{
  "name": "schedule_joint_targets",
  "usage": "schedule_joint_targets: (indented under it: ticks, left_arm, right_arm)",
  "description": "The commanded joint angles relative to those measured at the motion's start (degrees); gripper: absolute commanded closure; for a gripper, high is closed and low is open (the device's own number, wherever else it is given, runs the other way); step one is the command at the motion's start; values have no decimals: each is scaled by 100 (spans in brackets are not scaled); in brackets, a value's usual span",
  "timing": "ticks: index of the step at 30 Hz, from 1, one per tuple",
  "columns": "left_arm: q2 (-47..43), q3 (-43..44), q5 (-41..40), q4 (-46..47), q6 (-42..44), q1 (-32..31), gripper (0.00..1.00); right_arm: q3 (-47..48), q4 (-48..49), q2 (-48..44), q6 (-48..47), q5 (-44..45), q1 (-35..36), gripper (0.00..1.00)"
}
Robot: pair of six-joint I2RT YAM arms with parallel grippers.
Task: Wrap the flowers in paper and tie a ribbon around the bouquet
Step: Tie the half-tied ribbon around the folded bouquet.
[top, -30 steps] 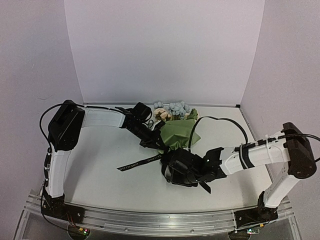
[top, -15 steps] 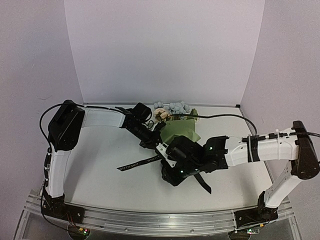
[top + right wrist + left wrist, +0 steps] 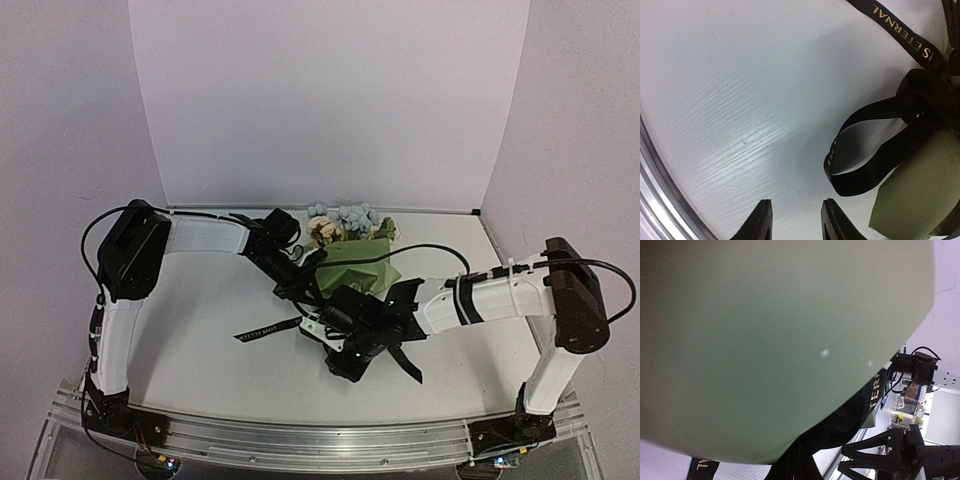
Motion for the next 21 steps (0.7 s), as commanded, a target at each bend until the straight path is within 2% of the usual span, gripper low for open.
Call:
schedule_joint_targets:
  ticks: [1, 18, 21]
  left_arm:
    - [120, 282, 31, -311, 316, 53, 100]
    - [269, 432, 138, -686, 662, 65, 100]
    - [289, 491, 116, -743, 670, 65, 100]
  right_arm:
    - [167, 184, 166, -251, 189, -34, 65]
    - [145, 512, 716, -871, 700, -43, 69]
    - [163, 560, 827, -878, 814, -43, 72]
